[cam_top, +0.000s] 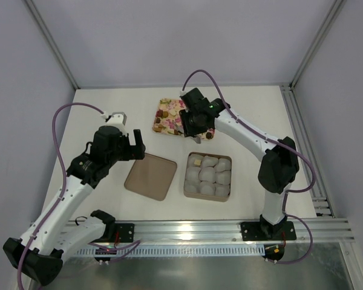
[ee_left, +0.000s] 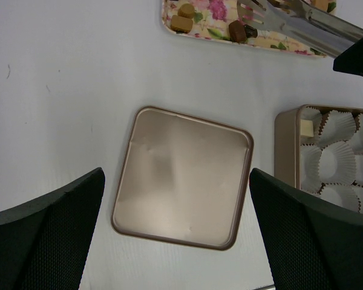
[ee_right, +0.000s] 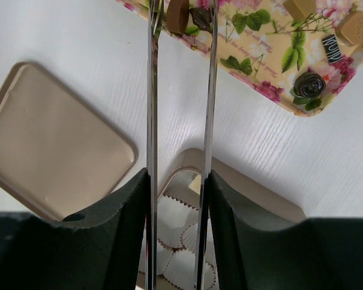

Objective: Pack the chocolate

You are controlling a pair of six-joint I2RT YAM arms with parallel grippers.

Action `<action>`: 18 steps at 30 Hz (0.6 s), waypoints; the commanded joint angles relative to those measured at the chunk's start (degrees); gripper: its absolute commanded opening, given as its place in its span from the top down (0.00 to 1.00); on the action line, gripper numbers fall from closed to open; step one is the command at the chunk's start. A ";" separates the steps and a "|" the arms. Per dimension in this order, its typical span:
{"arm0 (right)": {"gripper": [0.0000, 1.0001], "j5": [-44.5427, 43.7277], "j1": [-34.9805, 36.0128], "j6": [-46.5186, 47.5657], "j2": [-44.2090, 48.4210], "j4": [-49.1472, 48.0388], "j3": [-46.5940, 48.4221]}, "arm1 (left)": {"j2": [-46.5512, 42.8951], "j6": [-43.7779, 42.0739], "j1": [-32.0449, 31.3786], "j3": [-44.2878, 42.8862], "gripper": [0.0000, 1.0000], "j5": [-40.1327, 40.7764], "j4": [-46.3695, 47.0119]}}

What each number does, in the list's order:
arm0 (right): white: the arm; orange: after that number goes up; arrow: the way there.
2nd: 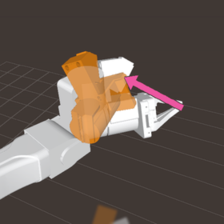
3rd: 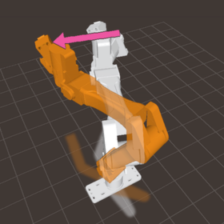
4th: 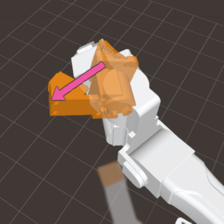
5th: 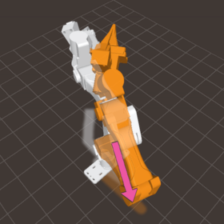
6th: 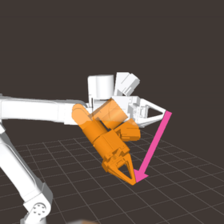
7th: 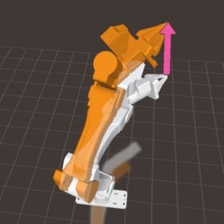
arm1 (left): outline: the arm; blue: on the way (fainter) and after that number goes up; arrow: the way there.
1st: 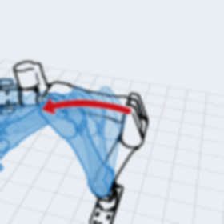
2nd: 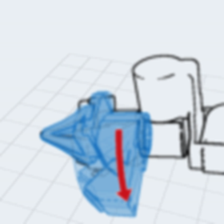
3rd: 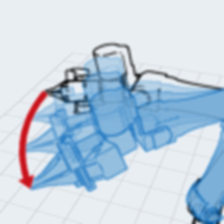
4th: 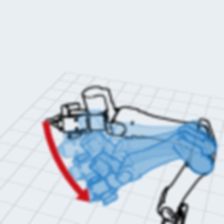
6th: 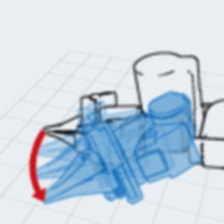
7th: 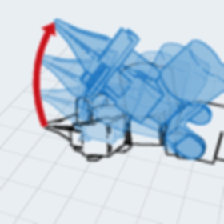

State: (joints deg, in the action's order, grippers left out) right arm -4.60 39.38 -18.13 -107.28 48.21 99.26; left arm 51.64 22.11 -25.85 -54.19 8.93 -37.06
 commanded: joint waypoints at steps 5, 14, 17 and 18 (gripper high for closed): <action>0.57 -0.32 0.35 0.64 -1.78 -0.04 3.83 | -0.66 0.13 0.09 -1.88 0.01 -0.32 0.76; 0.62 1.00 0.35 0.73 -3.63 -0.66 3.31 | -0.48 0.22 0.18 -1.79 0.00 -0.40 0.76; 0.62 1.00 0.35 0.55 -3.63 -1.01 3.13 | -0.31 0.22 0.18 -1.88 0.00 -0.32 0.76; 0.62 0.91 0.35 0.55 -3.55 -0.92 3.04 | -0.22 0.22 0.18 -1.88 0.00 -0.32 0.76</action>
State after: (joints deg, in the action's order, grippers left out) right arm -3.92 39.38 -18.09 -111.39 48.47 100.73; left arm 51.64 22.11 -25.85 -54.19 8.95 -37.08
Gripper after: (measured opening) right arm 0.389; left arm 0.996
